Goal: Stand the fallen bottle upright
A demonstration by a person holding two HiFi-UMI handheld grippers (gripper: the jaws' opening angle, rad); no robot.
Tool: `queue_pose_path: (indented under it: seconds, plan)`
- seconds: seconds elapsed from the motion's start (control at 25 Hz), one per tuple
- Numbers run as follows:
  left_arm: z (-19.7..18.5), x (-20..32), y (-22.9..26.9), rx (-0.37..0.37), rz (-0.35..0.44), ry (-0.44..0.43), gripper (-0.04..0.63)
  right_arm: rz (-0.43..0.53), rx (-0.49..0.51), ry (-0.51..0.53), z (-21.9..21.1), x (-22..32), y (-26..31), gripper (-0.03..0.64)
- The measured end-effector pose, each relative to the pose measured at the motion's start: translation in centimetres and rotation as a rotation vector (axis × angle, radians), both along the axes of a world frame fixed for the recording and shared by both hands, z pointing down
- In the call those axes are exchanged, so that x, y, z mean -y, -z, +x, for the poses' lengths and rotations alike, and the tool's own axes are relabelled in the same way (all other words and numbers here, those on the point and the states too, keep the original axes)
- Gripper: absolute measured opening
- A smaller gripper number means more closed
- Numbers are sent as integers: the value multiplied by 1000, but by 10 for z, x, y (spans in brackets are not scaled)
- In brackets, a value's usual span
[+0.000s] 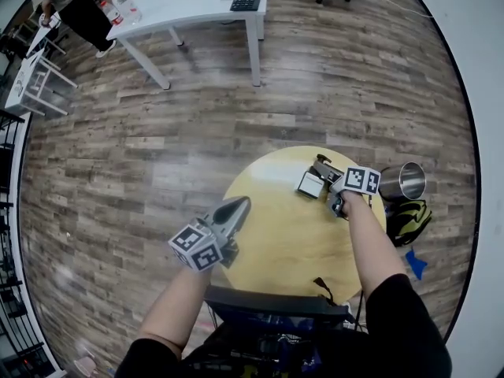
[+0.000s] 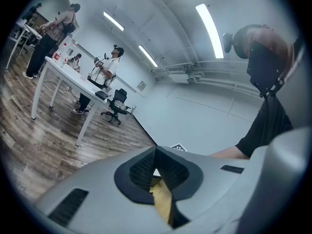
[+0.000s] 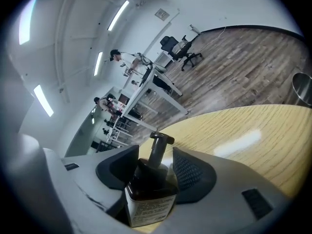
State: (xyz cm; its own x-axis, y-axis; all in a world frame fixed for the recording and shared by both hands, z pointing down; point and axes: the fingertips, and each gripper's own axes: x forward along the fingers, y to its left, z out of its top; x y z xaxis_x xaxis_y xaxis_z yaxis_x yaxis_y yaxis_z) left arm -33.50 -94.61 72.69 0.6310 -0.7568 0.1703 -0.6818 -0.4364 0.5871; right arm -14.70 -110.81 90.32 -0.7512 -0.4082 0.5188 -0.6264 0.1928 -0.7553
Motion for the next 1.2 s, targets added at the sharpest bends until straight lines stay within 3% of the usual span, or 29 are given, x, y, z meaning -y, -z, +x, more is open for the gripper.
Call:
queue_pose_path:
  seconds: [0.32, 0.56, 1.2]
  plan:
    - [-11, -1, -8, -2, -13, 13, 23, -50, 119, -24, -16, 7, -4, 233]
    - [-12, -2, -3, -11, -13, 23, 23, -48, 138, 3, -13, 4, 1, 198]
    - [10, -4, 15, -7, 21, -9, 23, 236, 42, 205, -20, -23, 58, 165]
